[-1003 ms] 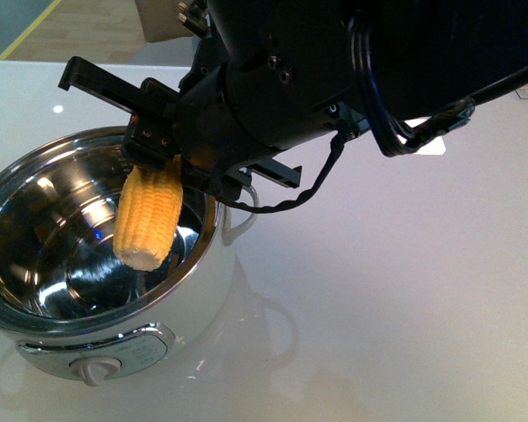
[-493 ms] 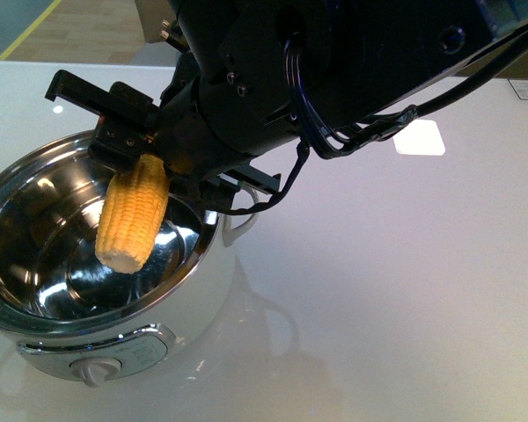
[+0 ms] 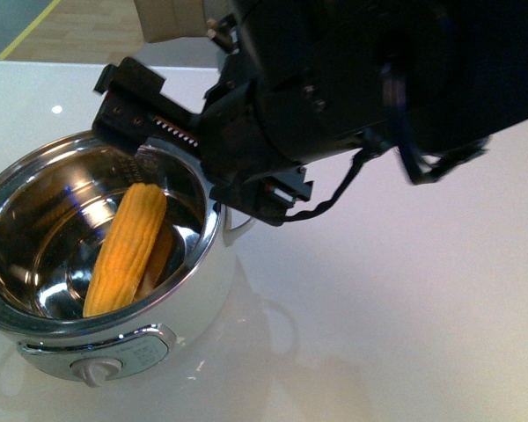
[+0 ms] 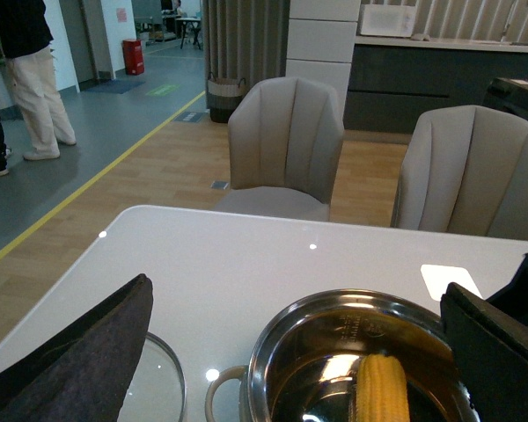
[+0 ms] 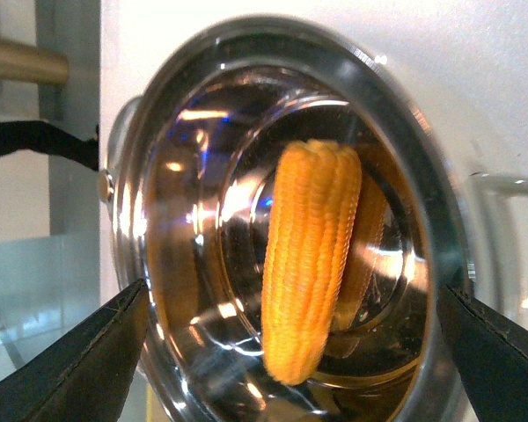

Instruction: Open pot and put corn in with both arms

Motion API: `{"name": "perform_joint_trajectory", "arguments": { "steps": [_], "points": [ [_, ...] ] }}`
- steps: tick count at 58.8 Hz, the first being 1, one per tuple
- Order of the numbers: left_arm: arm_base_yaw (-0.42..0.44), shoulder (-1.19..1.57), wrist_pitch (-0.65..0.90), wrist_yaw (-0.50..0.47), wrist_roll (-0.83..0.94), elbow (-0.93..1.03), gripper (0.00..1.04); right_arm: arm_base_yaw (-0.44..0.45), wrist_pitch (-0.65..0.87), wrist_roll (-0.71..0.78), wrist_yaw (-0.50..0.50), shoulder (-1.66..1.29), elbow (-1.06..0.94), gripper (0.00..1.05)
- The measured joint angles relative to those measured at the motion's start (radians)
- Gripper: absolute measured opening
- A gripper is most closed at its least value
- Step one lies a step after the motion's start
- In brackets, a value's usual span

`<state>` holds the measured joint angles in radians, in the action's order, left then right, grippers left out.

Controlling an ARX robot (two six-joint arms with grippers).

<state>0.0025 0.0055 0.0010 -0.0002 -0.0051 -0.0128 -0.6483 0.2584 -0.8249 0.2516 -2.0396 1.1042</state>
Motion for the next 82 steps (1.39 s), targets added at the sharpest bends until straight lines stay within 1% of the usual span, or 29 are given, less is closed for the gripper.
{"name": "perform_joint_trajectory", "arguments": {
  "steps": [3, 7, 10, 14, 20, 24, 29, 33, 37, 43, 45, 46, 47, 48, 49, 50, 52, 55, 56, 62, 63, 66, 68, 71, 74, 75, 82],
  "points": [
    [0.0, 0.0, 0.0, 0.0, 0.0, 0.0, 0.98, 0.035, 0.033, -0.007, 0.0, 0.052, -0.047, 0.96],
    [0.0, 0.0, 0.0, 0.0, 0.0, 0.0, 0.98, 0.114, 0.086, -0.016, -0.008, 0.158, -0.137, 0.96],
    [0.0, 0.0, 0.0, 0.0, 0.0, 0.0, 0.98, 0.176, 0.114, 0.012, -0.043, 0.245, -0.212, 0.96],
    [0.0, 0.0, 0.0, 0.0, 0.0, 0.0, 0.98, 0.244, 0.143, 0.048, -0.051, 0.341, -0.303, 0.96],
    [0.0, 0.0, 0.0, 0.0, 0.0, 0.0, 0.98, 0.327, 0.146, 0.124, -0.06, 0.471, -0.427, 0.96],
    [0.0, 0.0, 0.0, 0.0, 0.0, 0.0, 0.98, 0.383, 0.13, 0.181, -0.064, 0.563, -0.51, 0.96],
    [0.0, 0.0, 0.0, 0.0, 0.0, 0.0, 0.98, 0.462, 0.072, 0.27, -0.049, 0.697, -0.609, 0.96],
    [0.0, 0.0, 0.0, 0.0, 0.0, 0.0, 0.98, 0.535, -0.01, 0.338, -0.034, 0.825, -0.676, 0.96],
    [0.0, 0.0, 0.0, 0.0, 0.0, 0.0, 0.98, 0.589, -0.083, 0.387, -0.035, 0.929, -0.709, 0.96],
    [0.0, 0.0, 0.0, 0.0, 0.0, 0.0, 0.98, 0.616, -0.097, 0.426, -0.04, 0.994, -0.715, 0.96],
    [0.0, 0.0, 0.0, 0.0, 0.0, 0.0, 0.98, 0.612, -0.061, 0.453, -0.066, 0.99, -0.725, 0.94],
    [0.0, 0.0, 0.0, 0.001, 0.0, 0.0, 0.98, 0.602, 0.024, 0.489, -0.117, 0.978, -0.751, 0.91],
    [0.0, 0.0, 0.0, 0.0, 0.0, 0.0, 0.98, 0.599, 0.072, 0.498, -0.143, 0.974, -0.765, 0.9],
    [0.0, 0.0, 0.0, 0.0, 0.0, 0.0, 0.98, 0.594, 0.17, 0.547, -0.192, 0.966, -0.798, 0.86],
    [0.0, 0.0, 0.0, 0.0, 0.0, 0.0, 0.98, 0.594, 0.216, 0.557, -0.21, 0.962, -0.813, 0.85],
    [0.0, 0.0, 0.0, 0.0, 0.0, 0.0, 0.98, 0.603, 0.341, 0.624, -0.233, 0.955, -0.862, 0.79],
    [0.0, 0.0, 0.0, 0.0, 0.0, 0.0, 0.98, 0.619, 0.444, 0.673, -0.236, 0.956, -0.905, 0.74],
    [0.0, 0.0, 0.0, -0.001, 0.0, 0.0, 0.98, 0.634, 0.542, 0.713, -0.248, 0.975, -0.941, 0.67],
    [0.0, 0.0, 0.0, 0.0, 0.0, 0.0, 0.98, 0.641, 0.581, 0.741, -0.253, 0.997, -0.953, 0.62],
    [0.0, 0.0, 0.0, 0.0, 0.0, 0.0, 0.98, 0.645, 0.575, 0.79, -0.252, 1.088, -0.983, 0.41],
    [0.0, 0.0, 0.0, 0.0, 0.0, 0.0, 0.98, 0.645, 0.571, 0.793, -0.252, 1.094, -0.986, 0.39],
    [0.0, 0.0, 0.0, 0.0, 0.0, 0.0, 0.98, 0.645, 0.544, 0.8, -0.252, 1.128, -1.009, 0.29],
    [0.0, 0.0, 0.0, 0.0, 0.0, 0.0, 0.98, 0.645, 0.532, 0.802, -0.252, 1.144, -1.019, 0.23],
    [0.0, 0.0, -0.001, 0.0, 0.0, 0.0, 0.98, 0.645, 0.575, 0.807, -0.252, 1.148, -1.049, 0.13],
    [0.0, 0.0, 0.0, 0.0, 0.0, 0.0, 0.98, 0.645, 0.566, 0.812, -0.252, 1.167, -1.066, 0.04],
    [0.0, 0.0, 0.0, 0.0, 0.0, 0.0, 0.98, 0.645, 0.555, 0.815, -0.251, 1.179, -1.072, 0.02],
    [0.0, 0.0, -0.001, 0.0, 0.0, 0.0, 0.98, 0.646, 0.472, 0.819, -0.252, 1.275, -1.086, 0.02]
  ]
}}
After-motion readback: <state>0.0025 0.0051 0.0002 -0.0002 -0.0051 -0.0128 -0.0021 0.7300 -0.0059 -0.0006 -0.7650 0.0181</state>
